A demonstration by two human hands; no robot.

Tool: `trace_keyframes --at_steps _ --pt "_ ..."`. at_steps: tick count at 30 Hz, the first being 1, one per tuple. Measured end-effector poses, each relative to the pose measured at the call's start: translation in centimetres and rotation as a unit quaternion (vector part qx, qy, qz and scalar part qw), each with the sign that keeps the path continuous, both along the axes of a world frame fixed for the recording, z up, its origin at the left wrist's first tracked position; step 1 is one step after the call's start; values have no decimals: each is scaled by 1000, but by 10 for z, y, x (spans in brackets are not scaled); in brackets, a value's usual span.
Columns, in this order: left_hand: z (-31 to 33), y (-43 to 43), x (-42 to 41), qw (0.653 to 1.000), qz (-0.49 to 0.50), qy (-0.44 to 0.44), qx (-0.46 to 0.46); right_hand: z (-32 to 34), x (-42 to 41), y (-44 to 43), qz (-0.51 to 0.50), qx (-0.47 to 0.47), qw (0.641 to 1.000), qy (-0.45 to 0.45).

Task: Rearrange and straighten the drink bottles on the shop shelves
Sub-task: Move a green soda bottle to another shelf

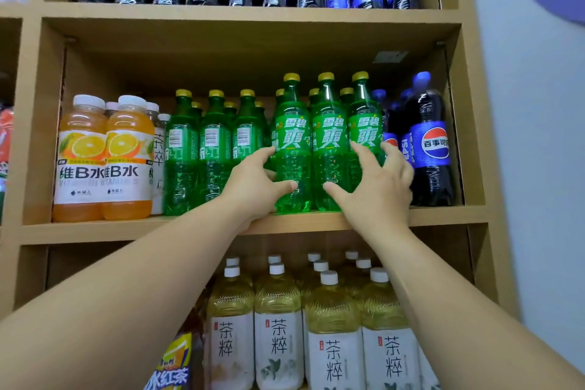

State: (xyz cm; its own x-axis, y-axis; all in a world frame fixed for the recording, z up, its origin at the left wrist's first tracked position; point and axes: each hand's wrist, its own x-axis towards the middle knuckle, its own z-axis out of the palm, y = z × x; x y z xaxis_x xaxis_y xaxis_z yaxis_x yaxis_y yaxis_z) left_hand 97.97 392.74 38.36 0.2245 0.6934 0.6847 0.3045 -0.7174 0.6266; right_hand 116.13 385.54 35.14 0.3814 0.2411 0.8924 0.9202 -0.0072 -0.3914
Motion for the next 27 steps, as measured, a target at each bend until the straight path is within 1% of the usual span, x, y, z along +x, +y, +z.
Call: trace_keyframes --at_steps 2,8,11,14,17,19,20,22,23,25,27 --pt "0 0 3 1000 4 5 6 -1 4 1 36 -15 999 2" --pt "-2 2 3 999 26 19 24 -3 3 3 35 -28 999 -10" --pt "-7 -6 0 994 68 36 81 -4 4 0 46 -34 998 -20" --pt "-21 -22 -16 989 62 -13 134 -9 3 -6 70 -29 997 -23" --pt "-57 -38 -54 972 59 -76 213 -24 -14 -15 107 21 994 -29" --pt "-95 -46 -90 958 77 -97 259 -46 -35 -21 141 88 985 -46" --pt "-116 -48 -109 954 93 -105 264 -60 -48 -24 172 125 976 -47" --pt "-157 -45 -146 952 147 -109 244 -89 -75 -26 250 163 954 -26" --pt "-176 -42 -162 951 183 -103 225 -103 -89 -23 286 153 946 -11" --pt "-209 -33 -190 950 247 -82 175 -126 -114 -12 345 90 934 19" --pt "-230 -28 -210 948 285 -44 133 -144 -132 3 384 0 922 42"
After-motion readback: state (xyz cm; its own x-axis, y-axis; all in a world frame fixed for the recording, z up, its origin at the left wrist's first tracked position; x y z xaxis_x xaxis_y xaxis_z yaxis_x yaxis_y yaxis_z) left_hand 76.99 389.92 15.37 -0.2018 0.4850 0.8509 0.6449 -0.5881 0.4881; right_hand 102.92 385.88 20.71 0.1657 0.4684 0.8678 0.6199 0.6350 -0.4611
